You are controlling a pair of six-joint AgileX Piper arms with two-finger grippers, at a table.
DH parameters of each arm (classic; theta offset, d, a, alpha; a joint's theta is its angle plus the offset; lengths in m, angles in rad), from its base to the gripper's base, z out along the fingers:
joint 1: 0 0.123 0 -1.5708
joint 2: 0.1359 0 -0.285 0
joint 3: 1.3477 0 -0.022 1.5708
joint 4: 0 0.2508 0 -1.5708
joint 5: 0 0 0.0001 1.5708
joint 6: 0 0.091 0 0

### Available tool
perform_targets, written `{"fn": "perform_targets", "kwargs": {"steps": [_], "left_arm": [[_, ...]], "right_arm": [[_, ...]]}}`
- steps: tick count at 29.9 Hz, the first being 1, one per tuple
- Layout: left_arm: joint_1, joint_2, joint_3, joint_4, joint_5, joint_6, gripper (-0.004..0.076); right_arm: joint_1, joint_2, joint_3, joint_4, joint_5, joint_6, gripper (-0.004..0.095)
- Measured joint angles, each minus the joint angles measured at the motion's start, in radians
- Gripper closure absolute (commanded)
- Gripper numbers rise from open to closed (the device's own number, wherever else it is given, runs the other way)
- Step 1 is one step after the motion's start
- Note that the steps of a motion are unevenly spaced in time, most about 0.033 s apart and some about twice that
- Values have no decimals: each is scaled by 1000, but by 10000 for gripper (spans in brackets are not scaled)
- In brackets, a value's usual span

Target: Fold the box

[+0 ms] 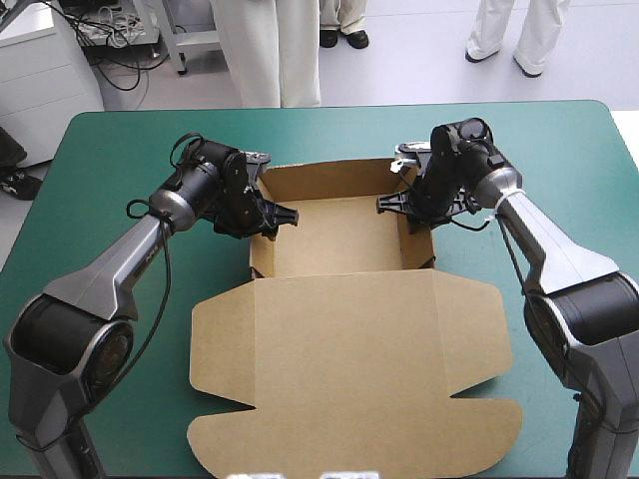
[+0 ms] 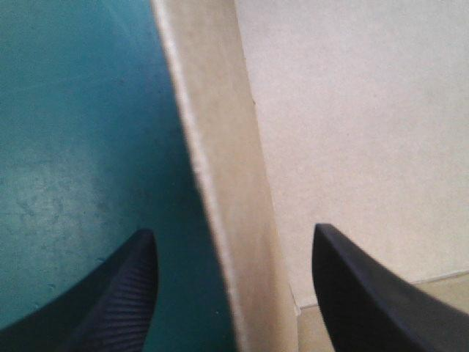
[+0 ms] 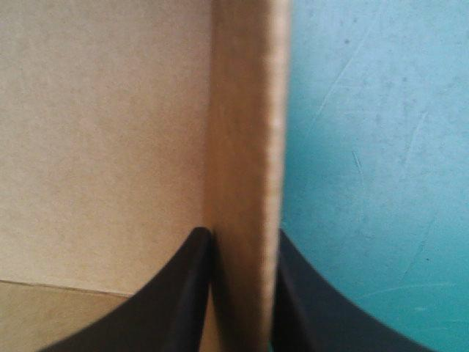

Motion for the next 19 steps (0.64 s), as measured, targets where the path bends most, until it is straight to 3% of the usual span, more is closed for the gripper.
{"fn": "perform_targets", "kwargs": {"steps": [3, 5, 16, 18, 19], "left_arm": [[0, 0, -2, 0, 4, 0, 252], [0, 0, -3, 0, 8, 0, 252], [0, 0, -193, 129, 79, 37, 255], [0, 0, -256, 149, 81, 42, 296], [0, 0, -286, 151, 83, 47, 366]], "right_arm": [[0, 0, 0, 5, -3, 0, 266], [0, 0, 0, 5, -3, 0, 209], [0, 0, -80, 2, -2, 1, 185], [0, -9, -114, 2, -2, 1, 185], [0, -16, -127, 2, -2, 1, 185]]}}
